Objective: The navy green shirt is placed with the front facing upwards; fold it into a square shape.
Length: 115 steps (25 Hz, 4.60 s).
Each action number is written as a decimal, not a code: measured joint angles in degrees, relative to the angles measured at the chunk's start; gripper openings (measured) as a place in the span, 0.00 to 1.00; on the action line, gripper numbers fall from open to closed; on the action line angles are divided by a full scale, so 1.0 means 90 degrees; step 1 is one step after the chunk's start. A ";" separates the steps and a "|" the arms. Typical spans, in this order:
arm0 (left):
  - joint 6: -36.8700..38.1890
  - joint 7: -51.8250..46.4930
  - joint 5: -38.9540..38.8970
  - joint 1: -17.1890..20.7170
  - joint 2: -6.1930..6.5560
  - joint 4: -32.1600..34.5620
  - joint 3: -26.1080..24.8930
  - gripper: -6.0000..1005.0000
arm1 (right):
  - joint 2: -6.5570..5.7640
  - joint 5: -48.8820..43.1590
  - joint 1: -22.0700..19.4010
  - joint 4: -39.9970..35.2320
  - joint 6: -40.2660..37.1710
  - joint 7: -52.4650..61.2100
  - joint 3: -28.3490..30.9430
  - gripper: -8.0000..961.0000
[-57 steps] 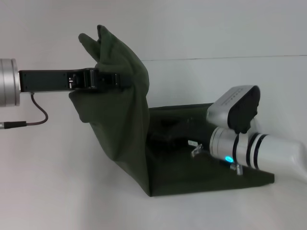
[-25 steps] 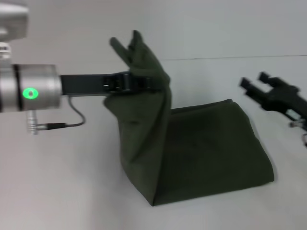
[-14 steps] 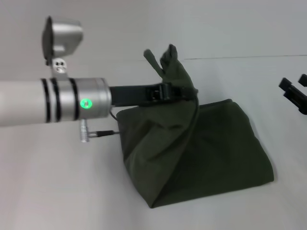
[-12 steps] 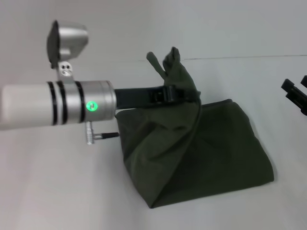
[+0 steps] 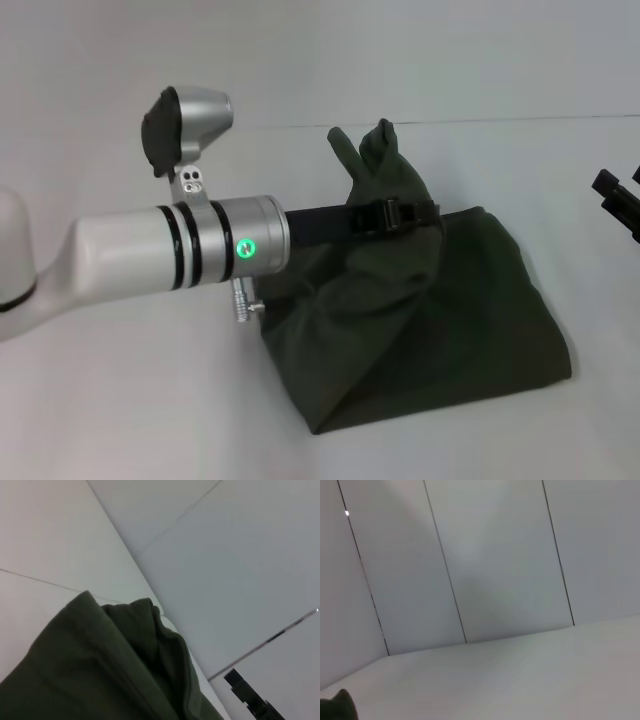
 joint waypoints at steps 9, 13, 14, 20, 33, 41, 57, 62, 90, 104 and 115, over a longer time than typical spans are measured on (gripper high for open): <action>-0.0277 0.0879 -0.1194 -0.0132 0.0001 -0.0561 0.0566 0.11 | 0.0000 -0.0002 0.0026 -0.0058 0.0059 -0.0007 0.0000 0.73; -0.0276 0.0909 -0.1380 -0.0188 0.0001 -0.0597 0.0809 0.12 | 0.0000 -0.0003 0.0041 -0.0090 0.0074 -0.0008 0.0000 0.73; -0.0253 0.0910 -0.1443 -0.0201 0.0001 -0.0602 0.0871 0.12 | 0.0002 -0.0003 0.0045 -0.0090 0.0082 -0.0013 0.0000 0.73; -0.0301 0.0952 -0.2223 -0.0227 0.0000 -0.0730 0.1095 0.18 | 0.0017 -0.0003 0.0065 -0.0090 0.0136 -0.0031 -0.0021 0.73; -0.0292 0.1282 -0.2918 -0.0215 0.0001 -0.0830 0.1170 0.49 | 0.0004 -0.0069 0.0022 -0.0097 -0.0076 -0.0010 -0.0305 0.73; 0.0653 0.2126 -0.2829 -0.0016 0.0046 -0.0855 0.0734 0.81 | -0.0041 -0.0092 -0.0040 -0.0656 -0.0565 0.0494 -0.2057 0.73; 0.1766 0.2586 -0.2280 0.0451 0.0059 -0.0839 -0.0351 0.96 | 0.0010 -0.0902 -0.0899 -0.2024 -0.1961 0.0639 -0.2547 0.73; 0.1794 0.2589 -0.2280 0.0455 0.0047 -0.0843 -0.0355 0.96 | 0.0028 -0.1109 -0.0953 -0.1990 -0.1799 0.0620 -0.2552 0.73; 0.2095 0.2591 -0.2286 0.0539 0.0035 -0.0843 -0.0477 0.96 | 0.0057 -0.0842 -0.0851 -0.1248 -0.0721 0.0328 -0.1980 0.73; 0.2255 0.2661 -0.2282 0.0540 0.0039 -0.0833 -0.0563 0.96 | 0.0056 -0.1070 -0.0105 -0.0797 -0.0690 0.0409 -0.2145 0.71; 0.2372 0.2746 -0.2282 0.0654 0.0049 -0.0842 -0.0726 0.96 | 0.0047 -0.1085 -0.0115 -0.0524 0.0453 0.0442 -0.2382 0.55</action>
